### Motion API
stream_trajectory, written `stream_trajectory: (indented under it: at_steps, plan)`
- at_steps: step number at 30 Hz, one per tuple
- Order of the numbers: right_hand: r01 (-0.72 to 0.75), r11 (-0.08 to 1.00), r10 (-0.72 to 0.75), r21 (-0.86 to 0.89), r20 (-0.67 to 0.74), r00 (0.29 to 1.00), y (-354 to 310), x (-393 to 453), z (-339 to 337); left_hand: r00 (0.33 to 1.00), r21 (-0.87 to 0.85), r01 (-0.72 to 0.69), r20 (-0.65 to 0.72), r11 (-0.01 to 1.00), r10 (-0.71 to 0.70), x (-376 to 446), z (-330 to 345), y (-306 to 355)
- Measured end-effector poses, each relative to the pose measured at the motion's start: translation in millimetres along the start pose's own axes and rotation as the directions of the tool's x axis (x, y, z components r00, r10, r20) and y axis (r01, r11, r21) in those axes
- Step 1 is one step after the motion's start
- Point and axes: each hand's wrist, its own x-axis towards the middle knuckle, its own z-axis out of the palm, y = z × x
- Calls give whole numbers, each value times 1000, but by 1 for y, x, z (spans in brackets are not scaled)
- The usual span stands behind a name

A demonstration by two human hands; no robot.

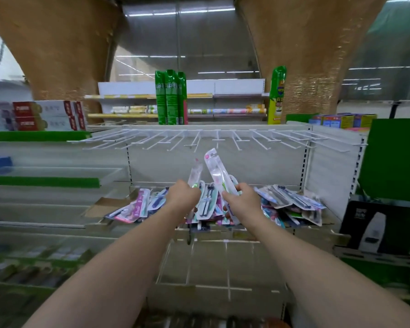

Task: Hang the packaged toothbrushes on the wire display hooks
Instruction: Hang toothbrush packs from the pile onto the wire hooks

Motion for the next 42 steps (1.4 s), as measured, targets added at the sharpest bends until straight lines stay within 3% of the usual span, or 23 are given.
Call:
stream_trajectory:
  at_steps: [8,26,42]
  plan:
    - [22,998,-16,51,-107,994,-4,7,2,998,-32,-35,41,999,36,7,4,2]
    - [-90,996,84,-19,-196,977,7,29,43,989,-65,-79,117,995,86,44,0,-24]
    - [-168,985,159,-38,-175,972,37,110,58,994,-126,-32,103,992,45,110,32,-14]
